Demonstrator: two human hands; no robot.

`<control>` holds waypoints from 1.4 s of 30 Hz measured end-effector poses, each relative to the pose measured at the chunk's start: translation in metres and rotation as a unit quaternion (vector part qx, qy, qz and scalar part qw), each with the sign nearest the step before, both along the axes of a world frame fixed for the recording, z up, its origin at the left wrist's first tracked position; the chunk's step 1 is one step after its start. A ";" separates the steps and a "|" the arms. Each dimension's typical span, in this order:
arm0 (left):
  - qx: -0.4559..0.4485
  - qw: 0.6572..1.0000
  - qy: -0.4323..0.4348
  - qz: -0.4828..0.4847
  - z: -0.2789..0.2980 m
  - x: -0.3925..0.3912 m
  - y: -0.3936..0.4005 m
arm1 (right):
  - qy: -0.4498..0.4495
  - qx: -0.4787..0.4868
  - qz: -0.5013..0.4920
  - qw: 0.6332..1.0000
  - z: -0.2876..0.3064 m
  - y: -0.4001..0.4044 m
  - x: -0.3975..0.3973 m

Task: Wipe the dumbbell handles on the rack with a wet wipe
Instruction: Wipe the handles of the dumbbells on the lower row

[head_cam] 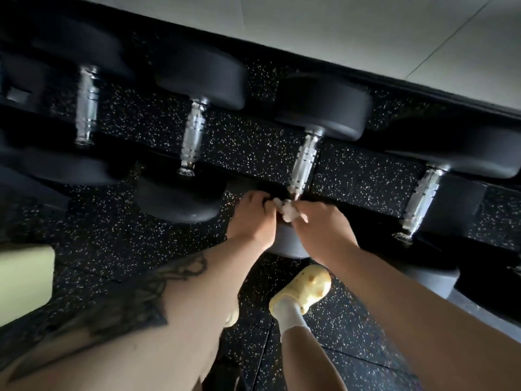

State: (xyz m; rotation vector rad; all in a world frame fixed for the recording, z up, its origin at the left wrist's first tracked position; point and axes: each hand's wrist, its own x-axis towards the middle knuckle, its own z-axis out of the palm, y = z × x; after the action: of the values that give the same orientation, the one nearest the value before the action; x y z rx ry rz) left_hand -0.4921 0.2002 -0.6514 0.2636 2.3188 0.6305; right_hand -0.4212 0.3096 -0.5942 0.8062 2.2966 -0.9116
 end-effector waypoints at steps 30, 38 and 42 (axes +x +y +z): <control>0.045 0.994 -0.019 0.101 -0.003 -0.154 -0.132 | 0.088 0.059 -0.559 0.822 -0.036 -0.212 -0.099; 0.048 0.994 -0.034 0.095 -0.001 -0.153 -0.133 | 0.145 0.053 -0.652 0.743 -0.015 -0.248 -0.127; 0.047 0.991 -0.015 0.122 -0.002 -0.151 -0.131 | 0.057 -0.003 -0.769 0.637 -0.034 -0.215 -0.127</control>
State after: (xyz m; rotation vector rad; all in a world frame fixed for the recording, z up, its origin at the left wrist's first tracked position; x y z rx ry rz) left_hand -0.6431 0.0689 -0.6530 0.0125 2.3150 0.8593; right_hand -0.5483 0.0943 -0.6280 2.8445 1.1274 -1.5198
